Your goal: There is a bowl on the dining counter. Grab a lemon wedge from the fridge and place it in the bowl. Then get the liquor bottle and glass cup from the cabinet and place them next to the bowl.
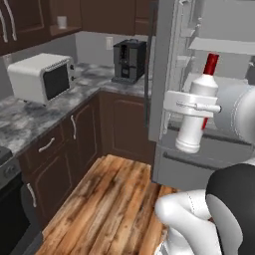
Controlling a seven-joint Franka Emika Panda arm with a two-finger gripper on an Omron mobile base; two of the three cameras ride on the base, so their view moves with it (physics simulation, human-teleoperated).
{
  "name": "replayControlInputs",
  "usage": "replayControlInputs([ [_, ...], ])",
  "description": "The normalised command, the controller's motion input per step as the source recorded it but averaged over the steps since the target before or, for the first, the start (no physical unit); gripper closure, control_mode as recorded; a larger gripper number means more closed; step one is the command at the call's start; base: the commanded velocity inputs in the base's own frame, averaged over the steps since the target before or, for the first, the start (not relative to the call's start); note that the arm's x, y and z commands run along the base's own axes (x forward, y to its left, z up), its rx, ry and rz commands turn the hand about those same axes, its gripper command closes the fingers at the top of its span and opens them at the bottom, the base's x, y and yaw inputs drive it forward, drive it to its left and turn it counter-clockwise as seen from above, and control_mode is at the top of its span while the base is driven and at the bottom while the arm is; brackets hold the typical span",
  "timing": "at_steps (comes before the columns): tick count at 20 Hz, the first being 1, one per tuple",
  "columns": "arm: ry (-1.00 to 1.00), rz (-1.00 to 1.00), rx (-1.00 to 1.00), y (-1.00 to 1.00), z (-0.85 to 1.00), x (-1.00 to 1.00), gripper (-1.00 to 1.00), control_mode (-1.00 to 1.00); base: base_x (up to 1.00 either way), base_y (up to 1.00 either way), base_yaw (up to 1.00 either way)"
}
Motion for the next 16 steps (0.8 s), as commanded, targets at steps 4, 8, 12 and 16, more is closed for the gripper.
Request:
replayControlInputs([
  [4, 0.00, 0.00, 0.00, 0.00, 0.00, 0.00, 1.00, 1.00, -0.70, 0.00, -0.56],
  [8, 0.00, 0.00, 0.00, 0.00, 0.00, 0.00, 1.00, 1.00, -0.52, 0.00, -0.62],
  [12, 0.00, 0.00, 0.00, 0.00, 0.00, 0.00, 1.00, 1.00, -0.46, 0.00, -0.63],
  [16, 0.00, 0.00, 0.00, 0.00, 0.00, 0.00, 1.00, 1.00, -0.42, 0.00, -0.63],
])
